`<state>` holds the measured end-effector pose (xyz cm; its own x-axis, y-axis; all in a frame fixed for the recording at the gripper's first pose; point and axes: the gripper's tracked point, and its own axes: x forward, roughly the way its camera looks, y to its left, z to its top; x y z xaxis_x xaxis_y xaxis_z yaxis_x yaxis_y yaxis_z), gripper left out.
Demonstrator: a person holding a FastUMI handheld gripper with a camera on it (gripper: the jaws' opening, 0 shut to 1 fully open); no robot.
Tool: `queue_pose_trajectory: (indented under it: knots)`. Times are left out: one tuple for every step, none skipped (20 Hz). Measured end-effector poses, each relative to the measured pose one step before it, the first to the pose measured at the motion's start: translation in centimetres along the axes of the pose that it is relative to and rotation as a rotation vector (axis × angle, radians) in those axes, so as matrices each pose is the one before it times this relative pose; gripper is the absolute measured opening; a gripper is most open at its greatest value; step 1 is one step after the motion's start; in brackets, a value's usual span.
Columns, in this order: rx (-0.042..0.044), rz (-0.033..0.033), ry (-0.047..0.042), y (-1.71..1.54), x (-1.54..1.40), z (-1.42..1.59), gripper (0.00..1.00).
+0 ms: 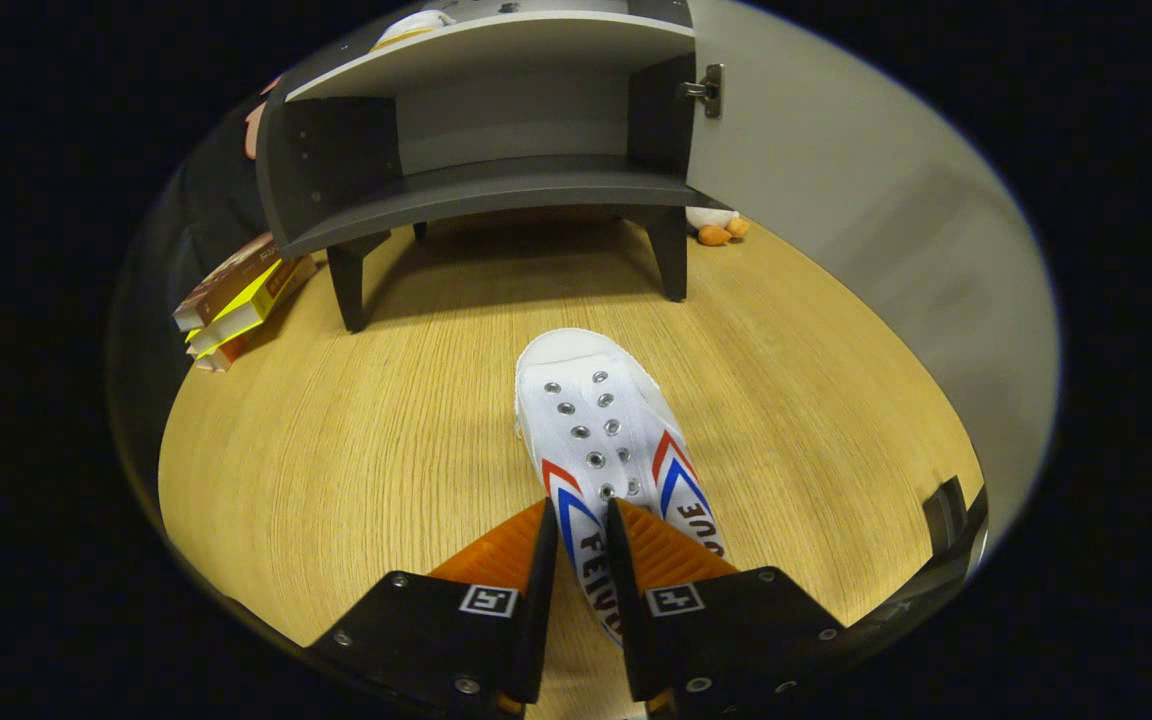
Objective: Open the shoe cabinet door, grab the shoes and put them into the shoe cabinet, then close the shoe cabinet door.
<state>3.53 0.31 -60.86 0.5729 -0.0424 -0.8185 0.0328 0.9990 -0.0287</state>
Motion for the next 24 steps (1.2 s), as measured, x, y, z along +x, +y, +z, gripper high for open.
queue_pose_trajectory:
  knots:
    - [0.00071, 0.01729, -0.00853, 0.048, -0.033, 0.286, 0.25]
    - [0.01653, 0.03352, 0.00960, 0.409, 0.109, -0.148, 0.22]
    - [0.04332, 0.00604, -0.00256, 0.072, -0.066, 0.242, 0.07]
    - [0.04188, 0.01482, 0.00353, 0.164, -0.179, 0.335, 0.00]
    - [0.02472, 0.00886, -0.01395, 0.214, -0.065, 0.632, 0.00]
    - [-0.00966, -0.01155, -0.02346, -0.247, -0.571, 1.065, 0.00]
    - [-0.01832, -0.00314, -0.01297, -0.165, 0.131, 0.402, 0.00]
    - [-0.00483, 0.01210, 0.00469, 0.170, -0.640, 0.294, 0.00]
    - [-0.00122, 0.00883, -0.00099, 0.223, -0.843, 0.530, 0.00]
    - [-0.00634, 0.00410, -0.00655, 0.008, -0.796, 0.482, 0.00]
    - [-0.01313, 0.00261, -0.01131, -0.032, -0.621, 0.560, 0.00]
    - [-0.01765, -0.00012, -0.01142, 0.090, -0.798, 0.666, 0.00]
    - [-0.01229, -0.00008, -0.00912, 0.254, -0.792, 0.715, 0.00]
    - [-0.00388, 0.00613, -0.00675, 0.383, -0.907, 0.926, 0.00]
    - [-0.00142, 0.00700, -0.01384, 0.386, -1.092, 1.172, 0.00]
    - [-0.00964, 0.00544, -0.01288, 0.046, -1.048, 1.057, 0.00]
    - [-0.01244, 0.00279, 0.00134, 0.457, -1.085, 0.985, 0.00]
    - [-0.00894, 0.00067, -0.00172, 0.407, -1.142, 1.172, 0.00]
    - [-0.00327, 0.00296, -0.00751, 0.756, -0.961, 1.332, 0.00]
    - [0.00189, 0.00272, -0.00919, 0.475, -0.985, 1.294, 0.00]
    - [0.00323, 0.00517, -0.01845, 0.597, -1.162, 1.326, 0.00]
    - [-0.00134, 0.00715, -0.02523, 0.623, -1.189, 1.560, 0.00]
    - [-0.00761, 0.00491, -0.02599, 0.760, -1.003, 1.678, 0.00]
    - [-0.01303, 0.00351, -0.02565, 0.623, -0.930, 1.694, 0.00]
